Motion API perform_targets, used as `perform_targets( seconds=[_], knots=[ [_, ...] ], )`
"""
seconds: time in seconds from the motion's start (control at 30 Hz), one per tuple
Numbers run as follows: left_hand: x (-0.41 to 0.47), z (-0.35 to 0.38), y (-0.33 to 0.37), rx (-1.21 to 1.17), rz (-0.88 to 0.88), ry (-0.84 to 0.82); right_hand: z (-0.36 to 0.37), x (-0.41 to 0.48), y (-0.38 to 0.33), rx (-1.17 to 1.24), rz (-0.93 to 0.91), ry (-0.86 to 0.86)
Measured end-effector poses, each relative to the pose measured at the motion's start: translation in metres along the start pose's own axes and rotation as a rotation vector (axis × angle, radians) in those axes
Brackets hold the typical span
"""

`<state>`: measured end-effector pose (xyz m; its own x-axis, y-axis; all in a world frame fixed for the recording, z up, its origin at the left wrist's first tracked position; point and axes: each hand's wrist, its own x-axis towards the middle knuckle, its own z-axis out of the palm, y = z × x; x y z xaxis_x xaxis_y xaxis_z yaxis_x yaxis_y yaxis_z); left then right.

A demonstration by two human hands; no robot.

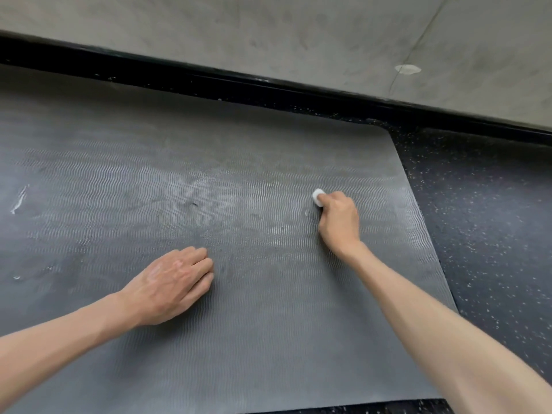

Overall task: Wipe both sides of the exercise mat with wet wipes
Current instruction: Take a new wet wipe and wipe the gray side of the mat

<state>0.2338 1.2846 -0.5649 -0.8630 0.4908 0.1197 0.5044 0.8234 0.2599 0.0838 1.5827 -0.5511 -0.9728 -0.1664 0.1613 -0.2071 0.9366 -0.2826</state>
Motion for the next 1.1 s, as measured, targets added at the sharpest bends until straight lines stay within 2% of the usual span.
perform_targets(
  seconds=[0.07,0.13,0.17,0.2,0.23,0.33,0.37,0.4,0.43,0.53,0.57,0.6,0.7,0.73,0.77,0.9,0.93,0.97,1.07,1.1],
  knots=[
    [-0.001,0.002,-0.001,-0.021,-0.047,0.014,0.004,-0.033,-0.019,0.06,-0.275,-0.04],
    [-0.002,0.004,-0.002,-0.04,-0.095,0.027,-0.001,-0.08,-0.027,0.14,-0.631,-0.223],
    [-0.002,0.006,-0.002,-0.039,-0.1,0.025,-0.007,-0.089,-0.023,0.139,-0.75,-0.318],
    [-0.002,0.008,-0.002,-0.034,-0.097,0.02,-0.01,-0.085,-0.017,0.129,-0.803,-0.359],
    [-0.003,0.009,-0.002,-0.033,-0.096,0.014,-0.01,-0.072,-0.011,0.112,-0.771,-0.331],
    [-0.003,0.01,-0.004,-0.051,-0.094,0.009,-0.002,-0.024,-0.011,0.078,-0.3,-0.123],
    [-0.004,0.009,-0.004,-0.052,-0.092,0.005,0.003,-0.019,-0.022,0.101,-0.207,-0.063],
    [-0.004,0.009,-0.005,-0.052,-0.092,0.003,0.009,-0.025,-0.037,0.113,-0.22,-0.038],
    [-0.005,0.009,-0.004,-0.055,-0.101,0.005,0.014,-0.039,-0.054,0.133,-0.339,-0.084],
    [-0.006,0.011,-0.002,-0.054,-0.13,0.023,0.012,-0.089,-0.084,0.146,-0.85,-0.343],
    [-0.005,0.011,-0.002,-0.055,-0.133,0.027,0.01,-0.088,-0.081,0.114,-0.918,-0.367],
    [-0.005,0.012,-0.002,-0.055,-0.135,0.028,0.01,-0.077,-0.076,0.093,-0.868,-0.346],
    [-0.004,0.012,-0.003,-0.053,-0.132,0.024,0.014,-0.036,-0.063,0.098,-0.367,-0.119],
    [-0.004,0.012,-0.004,-0.053,-0.126,0.022,0.015,-0.036,-0.065,0.109,-0.297,-0.079],
    [-0.004,0.011,-0.004,-0.053,-0.121,0.02,0.016,-0.046,-0.071,0.131,-0.33,-0.096],
    [0.0,0.011,-0.002,-0.056,-0.121,0.038,0.001,-0.113,-0.083,0.163,-0.796,-0.42],
    [0.002,0.012,-0.001,-0.061,-0.117,0.046,-0.003,-0.111,-0.073,0.134,-0.826,-0.444],
    [0.004,0.012,0.001,-0.066,-0.108,0.049,-0.004,-0.101,-0.061,0.12,-0.769,-0.402],
    [0.012,0.013,0.008,-0.068,-0.056,0.038,-0.004,-0.071,-0.025,0.098,-0.312,-0.098],
    [0.016,0.012,0.011,-0.064,-0.038,0.036,-0.003,-0.076,-0.023,0.088,-0.225,-0.043]
  ],
)
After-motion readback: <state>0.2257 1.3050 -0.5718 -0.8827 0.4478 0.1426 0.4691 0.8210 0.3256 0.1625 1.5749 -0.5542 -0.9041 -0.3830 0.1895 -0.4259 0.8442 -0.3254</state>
